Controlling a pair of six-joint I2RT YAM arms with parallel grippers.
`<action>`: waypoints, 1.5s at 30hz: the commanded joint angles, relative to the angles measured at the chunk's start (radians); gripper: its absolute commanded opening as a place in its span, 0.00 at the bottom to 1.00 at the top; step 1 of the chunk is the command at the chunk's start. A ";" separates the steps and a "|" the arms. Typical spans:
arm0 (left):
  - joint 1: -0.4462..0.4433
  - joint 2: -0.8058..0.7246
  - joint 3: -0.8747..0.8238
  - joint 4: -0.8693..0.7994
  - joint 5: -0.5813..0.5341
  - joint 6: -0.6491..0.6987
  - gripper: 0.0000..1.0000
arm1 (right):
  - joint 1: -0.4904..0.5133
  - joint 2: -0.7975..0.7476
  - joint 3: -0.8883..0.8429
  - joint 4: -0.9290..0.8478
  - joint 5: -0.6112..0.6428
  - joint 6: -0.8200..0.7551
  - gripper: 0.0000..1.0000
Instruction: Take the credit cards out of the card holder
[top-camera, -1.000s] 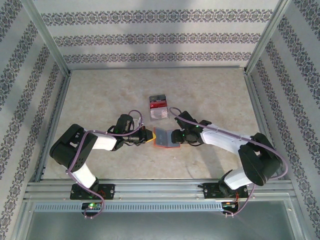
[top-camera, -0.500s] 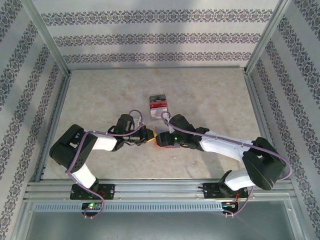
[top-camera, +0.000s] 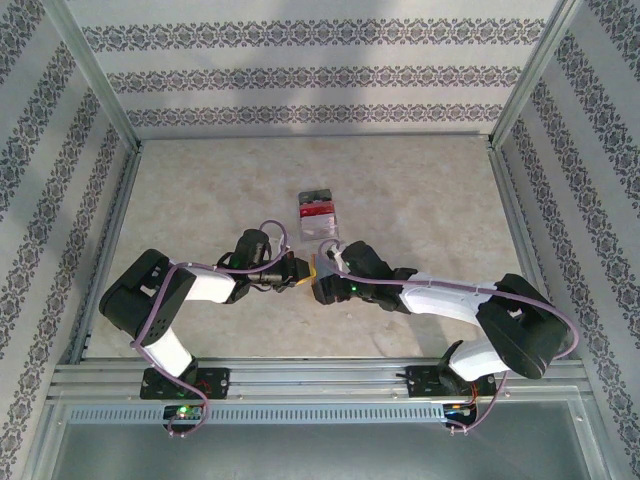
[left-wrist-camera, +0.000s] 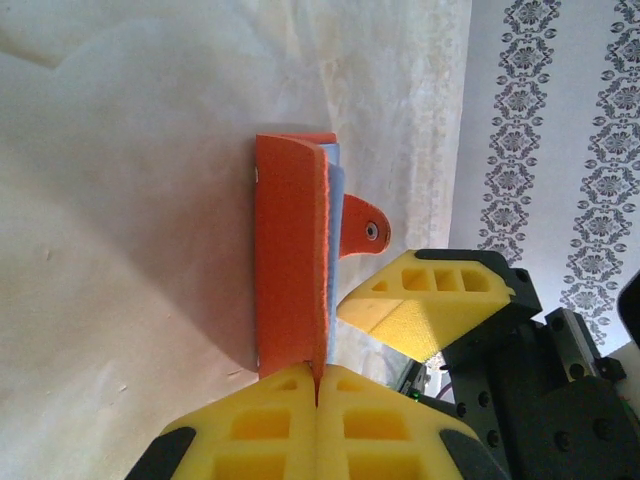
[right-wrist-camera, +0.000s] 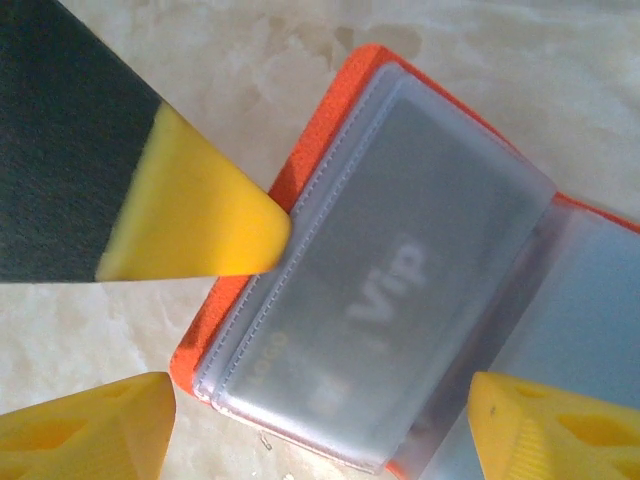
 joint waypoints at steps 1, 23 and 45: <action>-0.016 -0.027 0.000 0.018 -0.006 0.001 0.00 | -0.015 0.016 -0.015 0.044 -0.006 -0.021 0.77; -0.017 -0.044 0.003 -0.034 -0.021 0.024 0.00 | -0.058 0.020 -0.044 -0.028 0.094 -0.008 0.70; -0.014 -0.047 -0.003 -0.135 -0.072 0.046 0.00 | -0.185 -0.125 -0.136 -0.147 0.102 0.081 0.60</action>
